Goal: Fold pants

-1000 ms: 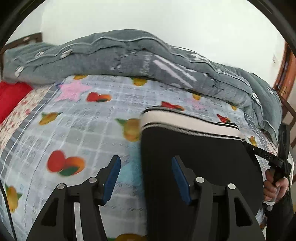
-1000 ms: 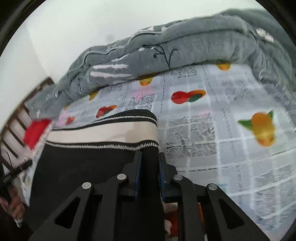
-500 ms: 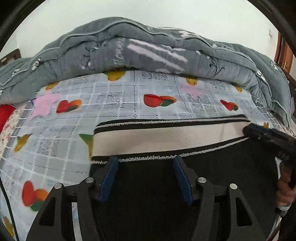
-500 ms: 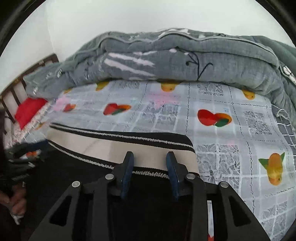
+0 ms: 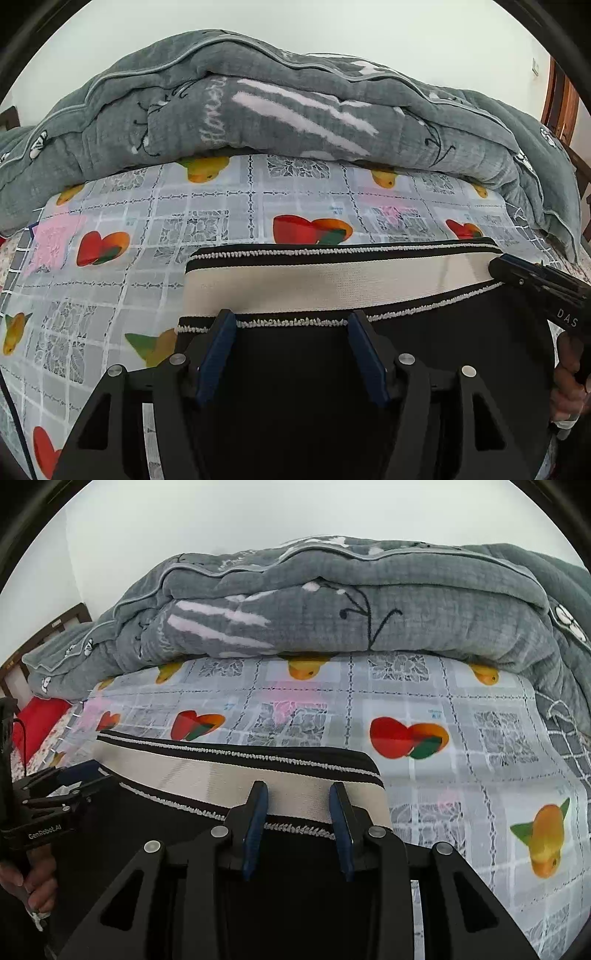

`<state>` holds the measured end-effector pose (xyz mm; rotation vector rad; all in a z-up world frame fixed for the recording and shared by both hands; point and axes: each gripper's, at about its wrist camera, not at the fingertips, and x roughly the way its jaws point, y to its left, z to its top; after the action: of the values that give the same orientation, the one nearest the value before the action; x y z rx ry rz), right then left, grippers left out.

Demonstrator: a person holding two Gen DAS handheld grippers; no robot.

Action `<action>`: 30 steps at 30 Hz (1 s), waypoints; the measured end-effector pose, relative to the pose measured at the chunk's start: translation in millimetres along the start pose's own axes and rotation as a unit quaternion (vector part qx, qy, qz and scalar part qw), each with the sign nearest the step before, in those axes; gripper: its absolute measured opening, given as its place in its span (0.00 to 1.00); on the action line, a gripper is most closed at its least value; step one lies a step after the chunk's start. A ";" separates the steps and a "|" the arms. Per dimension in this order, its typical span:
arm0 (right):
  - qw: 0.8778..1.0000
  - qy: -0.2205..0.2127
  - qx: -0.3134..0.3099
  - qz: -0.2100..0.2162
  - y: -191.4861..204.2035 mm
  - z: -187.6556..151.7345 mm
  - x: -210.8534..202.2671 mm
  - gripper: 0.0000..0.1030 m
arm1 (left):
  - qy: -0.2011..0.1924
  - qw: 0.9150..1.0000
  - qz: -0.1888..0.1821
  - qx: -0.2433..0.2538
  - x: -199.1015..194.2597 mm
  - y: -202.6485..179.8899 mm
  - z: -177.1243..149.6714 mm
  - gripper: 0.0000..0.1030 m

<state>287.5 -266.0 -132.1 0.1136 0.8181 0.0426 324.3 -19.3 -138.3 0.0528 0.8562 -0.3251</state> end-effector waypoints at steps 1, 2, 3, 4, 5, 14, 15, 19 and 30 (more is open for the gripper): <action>1.000 0.000 -0.002 -0.002 0.9 0.3 0.9 0.33 | -0.001 1.000 -0.001 -0.001 -0.3 0.6 -0.4 0.60; 1.000 -0.001 -0.005 -0.005 2.2 -0.1 0.4 0.33 | -0.002 1.000 -0.003 -0.001 -0.8 1.1 -0.7 0.60; 1.000 -0.002 -0.007 -0.006 2.8 -0.5 0.2 0.33 | -0.003 1.000 -0.003 -0.001 -1.4 1.2 -1.1 0.60; 1.000 -0.003 -0.008 -0.007 3.2 -1.0 -0.3 0.33 | -0.002 1.000 -0.003 -0.001 -1.7 1.5 -1.5 0.60; 1.000 -0.002 -0.007 -0.007 3.3 -1.5 -1.0 0.33 | -0.001 1.000 -0.002 -0.001 -2.2 1.1 -2.0 0.60; 1.000 0.005 -0.015 -0.005 5.1 -28.1 -33.9 0.33 | 0.018 1.000 0.013 0.001 -36.9 2.4 -36.5 0.65; 1.000 0.009 -0.013 -0.002 4.6 -35.6 -39.8 0.33 | 0.019 1.000 0.009 -0.003 -42.3 3.7 -42.0 0.65; 1.000 0.000 -0.021 -0.004 5.9 -64.7 -66.9 0.33 | 0.014 1.000 0.006 -0.011 -69.0 9.0 -70.4 0.65; 1.000 0.016 -0.025 0.001 6.0 -122.4 -113.2 0.33 | 0.018 0.998 -0.029 -0.044 -123.4 18.4 -133.6 0.65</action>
<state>120.8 -258.9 -132.2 0.0670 0.8484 0.0664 156.8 53.7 -135.2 -0.0491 0.9079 -0.3418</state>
